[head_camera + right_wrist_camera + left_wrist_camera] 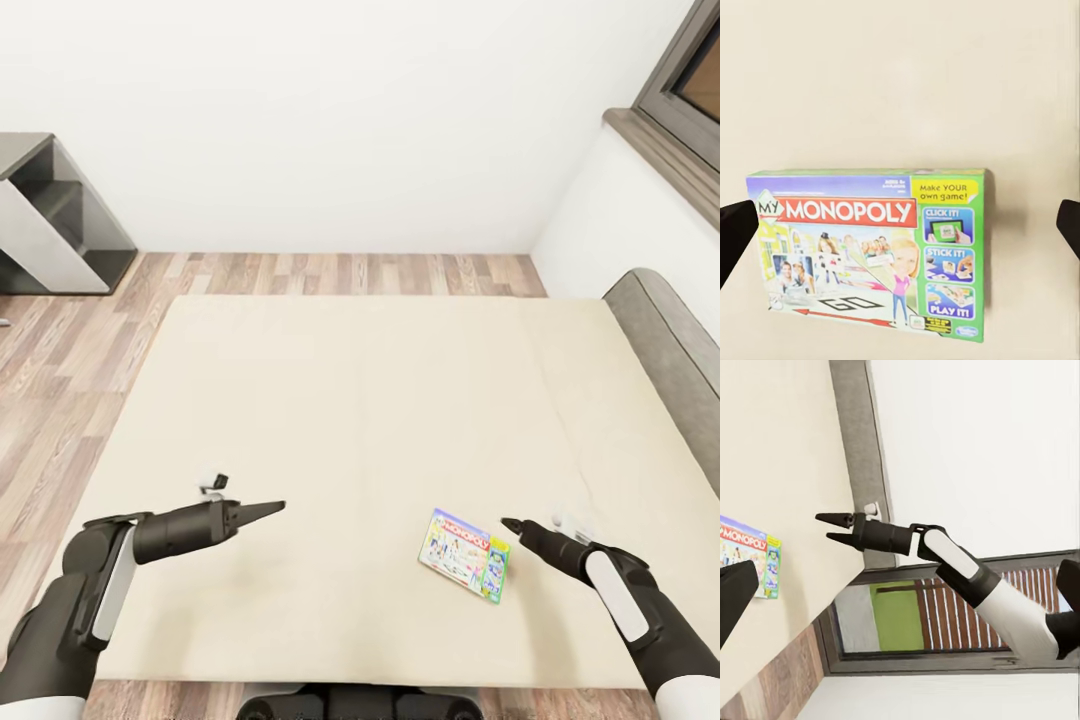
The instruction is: Put all the toys in the child's room - the three board games (two on the bed and one on the table), the two jigsaw puzzles on the table, and the tennis ball on the table - inside the toy box on the table in the child's room.
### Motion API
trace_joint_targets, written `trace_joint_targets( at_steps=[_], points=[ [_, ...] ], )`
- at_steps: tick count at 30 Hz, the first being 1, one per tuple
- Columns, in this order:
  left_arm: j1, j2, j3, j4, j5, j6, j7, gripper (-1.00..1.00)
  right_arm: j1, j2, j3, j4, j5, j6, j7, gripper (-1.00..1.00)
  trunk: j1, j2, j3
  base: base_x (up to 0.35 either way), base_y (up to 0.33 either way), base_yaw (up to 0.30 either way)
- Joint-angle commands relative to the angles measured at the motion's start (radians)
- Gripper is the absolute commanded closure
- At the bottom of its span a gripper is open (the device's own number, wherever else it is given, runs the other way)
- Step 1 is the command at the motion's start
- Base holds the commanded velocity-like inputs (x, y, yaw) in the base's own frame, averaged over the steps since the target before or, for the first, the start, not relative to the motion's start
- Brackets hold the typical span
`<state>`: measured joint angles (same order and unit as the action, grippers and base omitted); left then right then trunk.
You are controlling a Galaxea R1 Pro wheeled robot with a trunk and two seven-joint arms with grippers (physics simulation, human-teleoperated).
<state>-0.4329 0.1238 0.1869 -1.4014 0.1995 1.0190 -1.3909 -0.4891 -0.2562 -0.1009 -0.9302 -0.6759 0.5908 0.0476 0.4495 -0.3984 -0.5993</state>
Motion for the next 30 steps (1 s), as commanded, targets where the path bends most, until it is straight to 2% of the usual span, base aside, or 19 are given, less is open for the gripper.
trace_joint_targets(
  at_steps=[1,5,9,20,30],
  points=[
    [0.0,0.001,0.003,-0.004,0.002,0.01,-0.012,-1.0,0.0,-0.002,-0.002,-0.001,0.001,0.006,0.005,-1.0,0.0,-0.002,-0.003,0.0,0.0,0.0],
    [0.001,0.002,0.011,-0.015,0.002,0.01,-0.09,-1.0,0.0,-0.008,-0.003,-0.001,-0.001,0.006,0.013,-1.0,0.0,-0.002,-0.01,0.0,0.0,0.0],
    [0.002,0.004,0.016,-0.018,0.001,0.009,-0.135,-1.0,0.0,-0.011,-0.003,0.0,-0.001,0.006,0.019,-1.0,0.0,-0.002,-0.016,0.0,0.0,0.0],
    [0.005,0.002,0.049,-0.019,0.001,0.007,-0.158,-1.0,0.0,-0.011,-0.002,-0.001,-0.003,0.005,0.023,-1.0,0.0,-0.002,-0.034,0.0,0.0,0.0],
    [0.005,0.002,0.052,-0.019,0.001,0.007,-0.158,-1.0,0.001,-0.011,-0.001,0.0,0.0,0.004,0.043,-1.0,0.0,-0.002,-0.051,0.0,0.0,0.0]
  ],
)
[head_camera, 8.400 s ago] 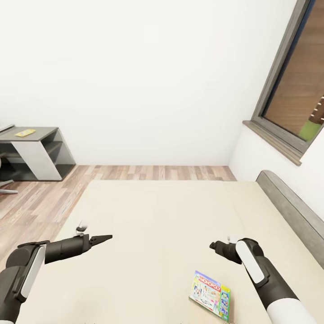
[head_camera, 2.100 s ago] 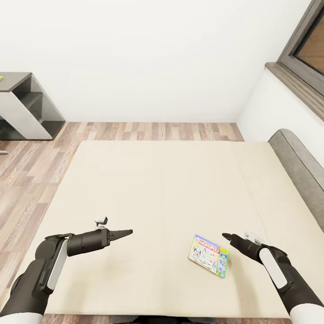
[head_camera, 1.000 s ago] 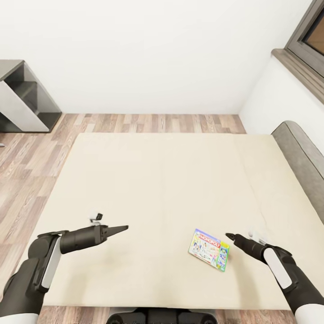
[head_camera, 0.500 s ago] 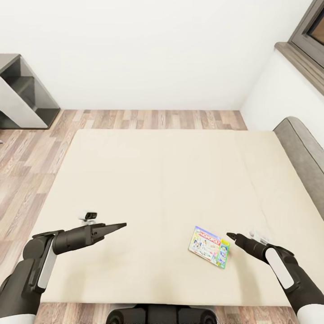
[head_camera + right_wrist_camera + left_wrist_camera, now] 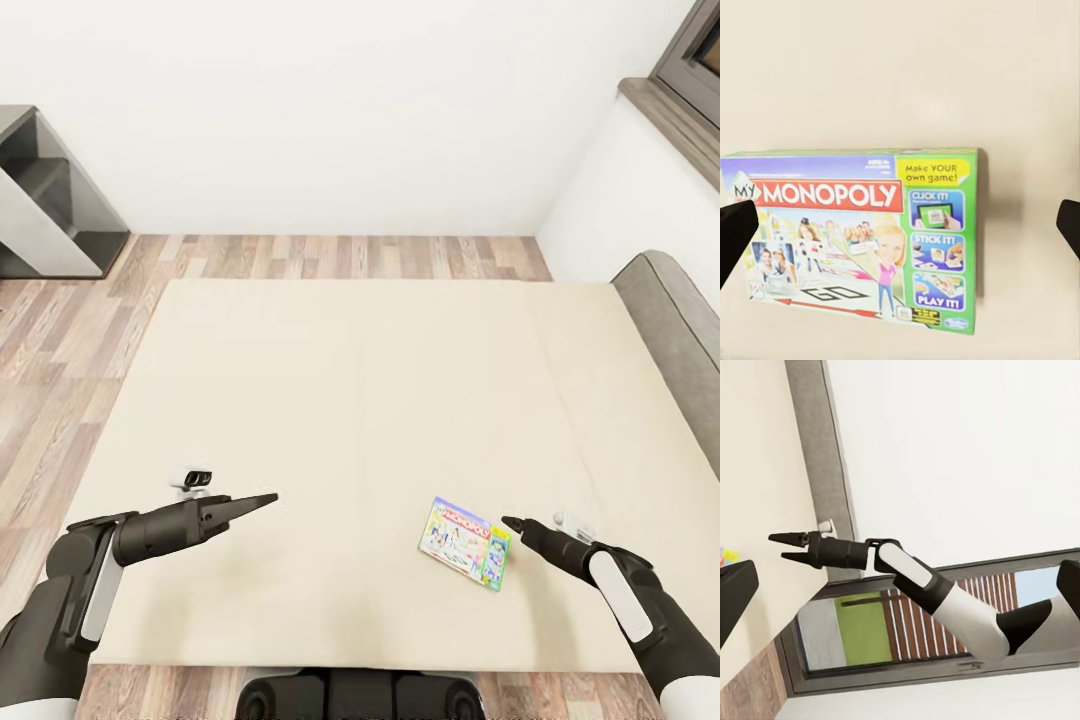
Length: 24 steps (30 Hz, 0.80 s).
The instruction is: Put all the toys in the child's room - the three board games (two on the bed and one on the table), the two jigsaw puzzles on the table, and the tennis ball on the table - inside the toy box on the table in the child's room.
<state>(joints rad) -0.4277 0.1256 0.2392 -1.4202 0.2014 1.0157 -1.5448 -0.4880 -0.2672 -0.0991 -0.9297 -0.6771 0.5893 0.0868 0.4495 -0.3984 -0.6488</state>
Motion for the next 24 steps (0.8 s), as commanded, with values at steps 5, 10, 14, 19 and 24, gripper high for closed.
trace_joint_targets(
  at_steps=[5,10,14,19,24],
  points=[
    [0.0,-0.001,0.0,0.0,0.0,0.009,-0.002,-1.0,0.0,0.003,0.0,0.001,0.007,0.006,0.023,-1.0,0.0,-0.002,-0.009,0.0,0.0,0.0],
    [0.0,-0.003,0.0,0.0,-0.001,-0.007,-0.003,-1.0,0.0,0.002,0.0,0.002,0.008,0.006,0.029,-1.0,0.0,-0.002,-0.018,0.0,0.0,0.0],
    [0.0,-0.004,0.0,0.0,-0.002,-0.014,-0.002,-1.0,0.0,0.001,-0.002,0.002,0.008,0.006,0.033,-1.0,0.0,-0.002,-0.024,0.0,0.0,0.0],
    [0.0,-0.004,0.0,0.0,-0.002,-0.016,-0.001,-1.0,0.0,0.001,-0.002,0.002,0.007,0.006,0.035,-1.0,0.0,-0.002,-0.033,0.0,0.0,0.0],
    [0.0,-0.004,0.0,0.0,-0.002,-0.017,-0.001,-1.0,0.0,0.001,-0.002,0.002,0.007,0.004,0.035,-1.0,0.0,-0.002,-0.038,0.0,0.0,0.0]
  ],
)
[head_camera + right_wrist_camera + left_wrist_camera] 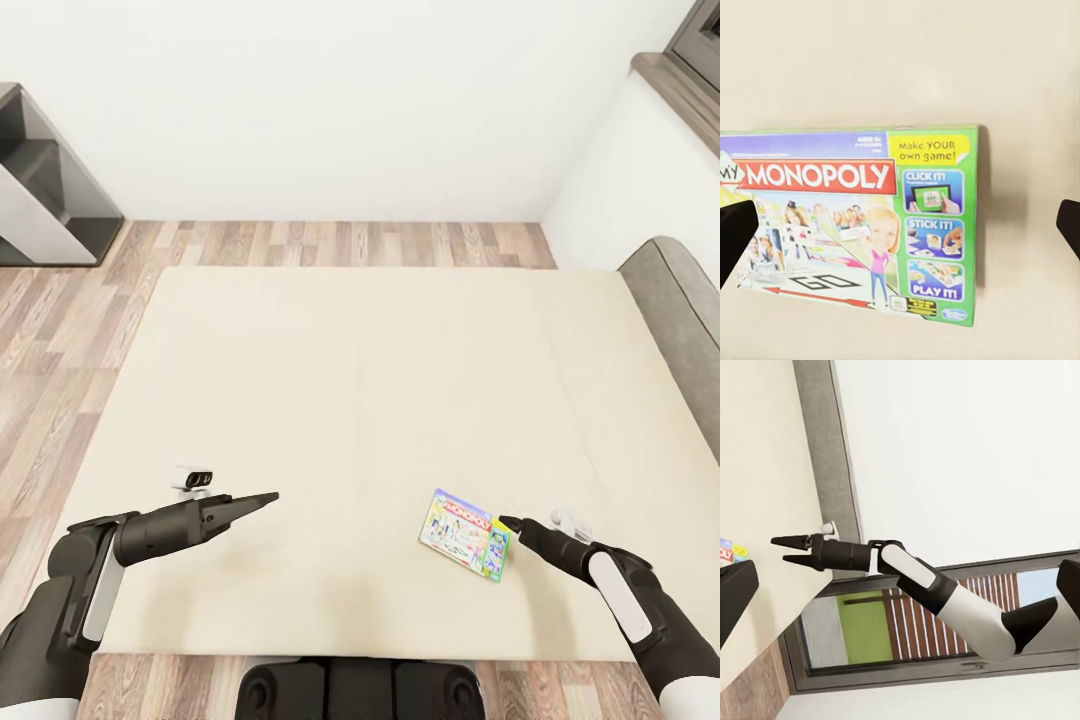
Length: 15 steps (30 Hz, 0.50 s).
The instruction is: Put all the toys in the child's room - the three board games (two on the bed and one on the table), the two jigsaw puzzles on the table, and the tennis ball on the table - inside the toy box on the table in the child's room.
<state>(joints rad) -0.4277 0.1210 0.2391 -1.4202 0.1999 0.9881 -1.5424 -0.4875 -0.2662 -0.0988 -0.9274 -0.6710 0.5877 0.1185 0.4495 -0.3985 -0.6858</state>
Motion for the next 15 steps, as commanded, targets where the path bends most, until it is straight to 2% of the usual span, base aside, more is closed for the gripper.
trace_joint_targets(
  at_steps=[1,15],
  points=[
    [0.0,0.0,0.0,0.0,0.0,0.011,-0.004,-1.0,0.0,0.0,-0.002,-0.001,0.001,0.006,0.004,-1.0,0.001,-0.002,-0.002,0.0,0.0,0.0],
    [0.0,0.001,0.0,0.0,0.0,0.011,-0.004,-1.0,0.0,0.002,0.001,-0.003,0.0,0.003,0.004,-1.0,0.001,-0.002,-0.003,0.0,0.0,0.0]
  ],
)
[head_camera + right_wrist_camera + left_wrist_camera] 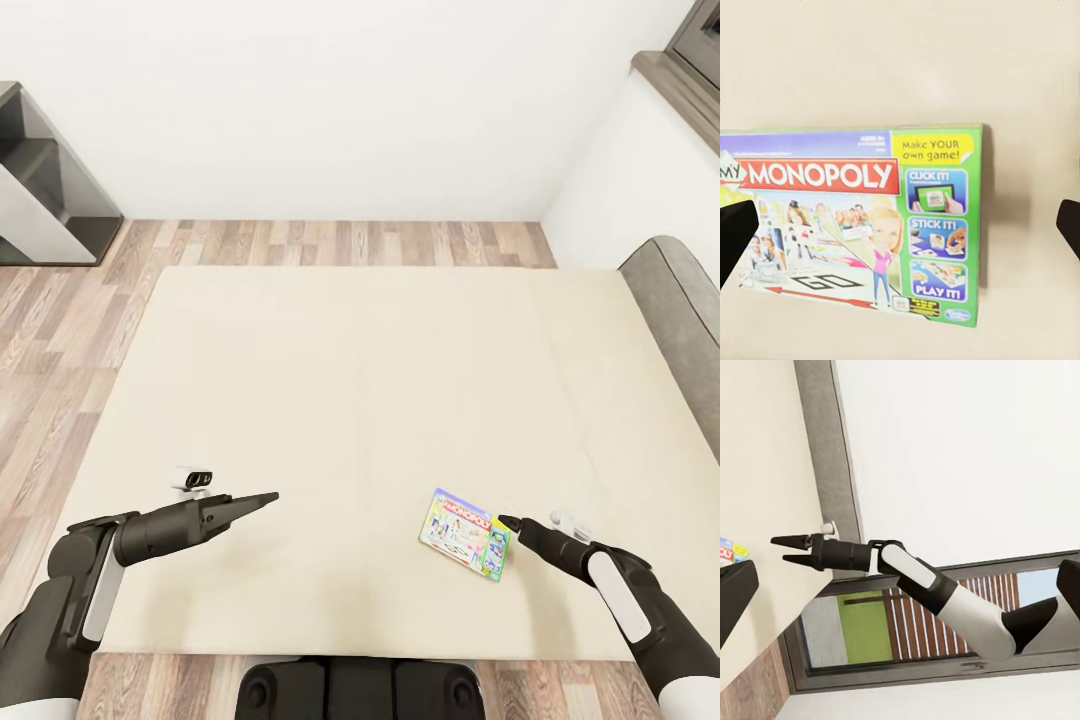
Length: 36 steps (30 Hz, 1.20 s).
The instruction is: Put all the toys in the child's room - the three board games (two on the bed and one on the table), the two jigsaw puzzles on the table, and the tennis ball on the table - inside the toy box on the table in the child's room.
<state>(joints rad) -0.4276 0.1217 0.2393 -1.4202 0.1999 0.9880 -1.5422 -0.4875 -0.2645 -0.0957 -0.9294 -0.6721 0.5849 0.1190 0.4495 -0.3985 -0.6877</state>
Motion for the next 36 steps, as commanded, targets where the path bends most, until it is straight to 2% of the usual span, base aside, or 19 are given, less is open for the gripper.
trace_joint_targets(
  at_steps=[1,7,12,18,22,30,36],
  points=[
    [0.0,0.0,0.0,0.0,0.0,0.011,-0.003,-1.0,0.0,0.0,-0.002,-0.001,0.001,0.006,0.004,-1.0,0.001,-0.001,-0.001,0.0,0.0,0.0],
    [0.0,-0.001,-0.001,0.0,0.0,0.01,0.0,-1.0,0.0,-0.001,-0.002,-0.005,0.0,0.008,0.023,-1.0,0.001,-0.001,-0.001,0.0,0.0,0.0],
    [0.0,0.0,0.0,0.0,0.0,0.01,-0.002,-1.0,0.0,-0.002,0.0,-0.013,0.0,0.016,0.077,-1.0,0.001,-0.001,-0.001,0.0,0.0,0.0],
    [0.0,0.003,0.001,0.0,-0.002,0.01,-0.004,-1.0,-0.014,0.001,-0.006,-0.029,0.001,0.064,0.104,-1.0,0.001,-0.001,-0.001,0.0,0.0,0.0],
    [0.0,0.002,0.0,0.001,-0.001,0.009,-0.001,-1.0,-0.028,0.004,-0.009,-0.034,0.005,0.081,0.085,-1.0,0.001,-0.001,-0.001,0.0,0.0,0.0],
    [0.0,-0.003,-0.005,0.001,-0.007,0.01,0.006,-1.0,-0.081,0.016,0.0,-0.033,0.005,0.088,-0.022,-1.0,0.001,-0.001,-0.001,0.0,0.0,0.0],
    [0.0,-0.003,-0.004,0.001,-0.009,0.011,0.007,-1.0,-0.085,0.016,0.004,-0.038,0.004,0.089,-0.032,-1.0,0.001,-0.001,-0.001,0.0,0.0,0.0]
  ],
)
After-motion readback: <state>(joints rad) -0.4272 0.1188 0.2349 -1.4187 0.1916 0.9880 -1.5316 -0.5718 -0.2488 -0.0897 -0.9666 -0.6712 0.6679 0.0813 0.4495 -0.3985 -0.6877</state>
